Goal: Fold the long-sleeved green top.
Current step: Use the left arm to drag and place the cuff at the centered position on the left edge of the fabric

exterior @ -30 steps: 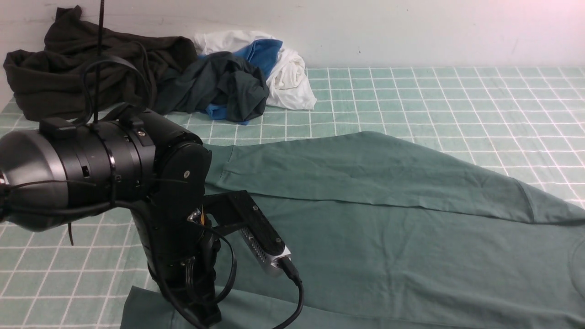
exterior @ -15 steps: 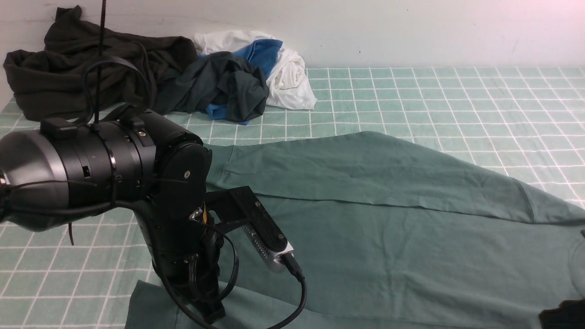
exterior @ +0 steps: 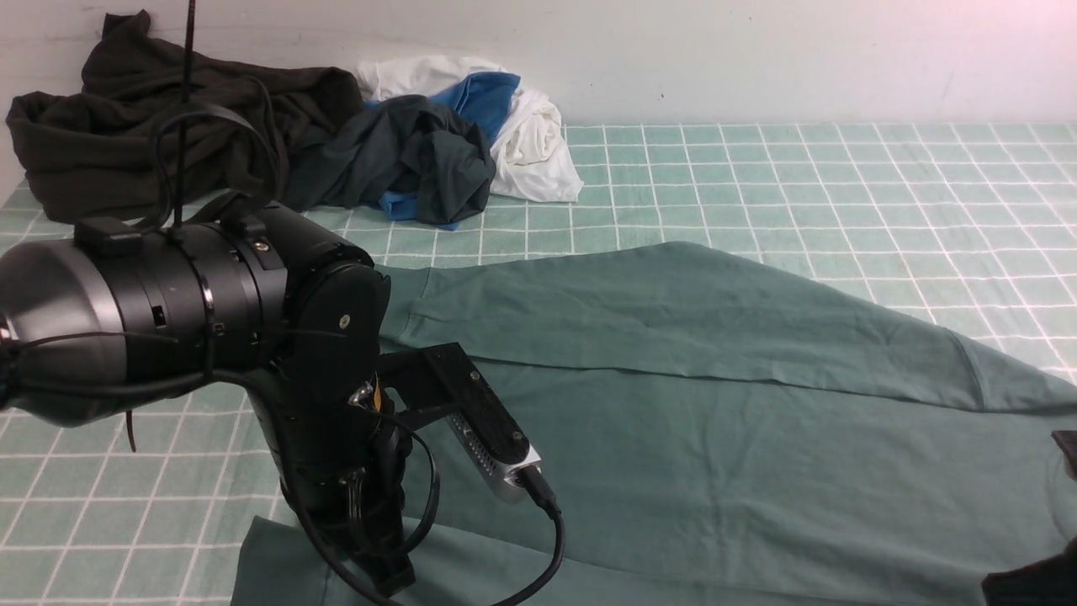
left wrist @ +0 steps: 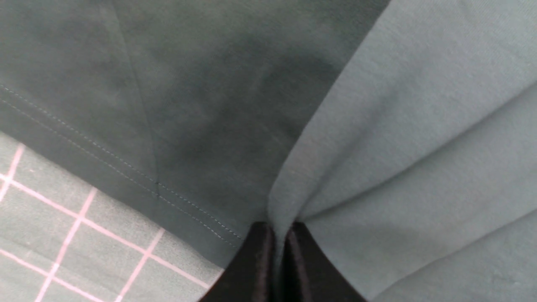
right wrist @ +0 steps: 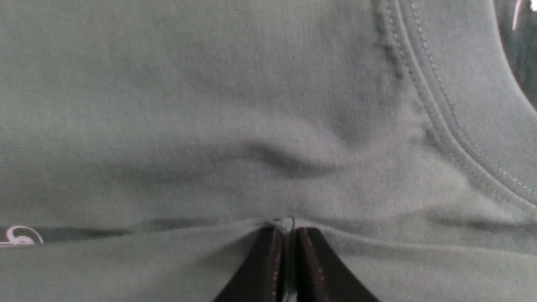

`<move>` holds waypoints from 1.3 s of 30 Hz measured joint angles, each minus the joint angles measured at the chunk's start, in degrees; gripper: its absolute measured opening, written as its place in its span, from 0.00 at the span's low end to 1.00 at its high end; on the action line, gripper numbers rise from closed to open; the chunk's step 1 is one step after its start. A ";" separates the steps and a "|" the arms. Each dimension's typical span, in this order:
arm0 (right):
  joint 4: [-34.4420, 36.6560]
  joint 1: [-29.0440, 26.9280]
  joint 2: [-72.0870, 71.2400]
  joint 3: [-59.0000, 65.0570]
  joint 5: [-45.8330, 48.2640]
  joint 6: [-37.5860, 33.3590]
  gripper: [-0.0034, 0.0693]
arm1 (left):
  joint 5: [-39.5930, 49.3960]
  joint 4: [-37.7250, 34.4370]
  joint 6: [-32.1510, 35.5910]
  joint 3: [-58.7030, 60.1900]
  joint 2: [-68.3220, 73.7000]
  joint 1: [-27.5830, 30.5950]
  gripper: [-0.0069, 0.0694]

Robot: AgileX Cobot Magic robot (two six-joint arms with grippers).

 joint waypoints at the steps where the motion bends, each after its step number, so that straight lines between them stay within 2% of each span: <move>1: -0.31 0.00 0.00 -0.06 0.40 0.00 0.06 | 0.00 0.00 0.00 0.00 0.00 0.00 0.10; 6: -0.84 0.00 -1.93 -0.06 2.52 0.00 0.04 | 0.03 0.00 0.00 -1.03 0.07 0.00 0.10; 14: -4.53 0.00 -10.12 -2.92 9.35 0.00 0.04 | -2.73 1.90 0.04 -10.56 1.42 0.00 0.10; 24: -4.76 0.00 -10.65 -3.38 8.88 0.00 0.06 | -1.96 5.98 0.11 -20.32 11.42 0.00 0.12; 29: -5.00 0.00 -10.65 -3.38 8.10 0.00 0.22 | -2.90 8.06 -0.49 -21.64 13.97 0.00 0.26; 32: -5.06 0.00 -10.65 -3.42 7.96 0.19 0.32 | -3.73 9.52 -4.02 -22.62 14.18 0.00 0.38; 33: -5.06 0.00 -10.65 -3.73 8.08 0.74 0.39 | -3.84 11.34 -7.98 -23.67 14.18 0.00 0.45; 39: -3.78 0.00 -11.35 -8.57 10.95 0.55 0.50 | -2.70 14.06 -20.98 -28.81 14.35 2.86 0.68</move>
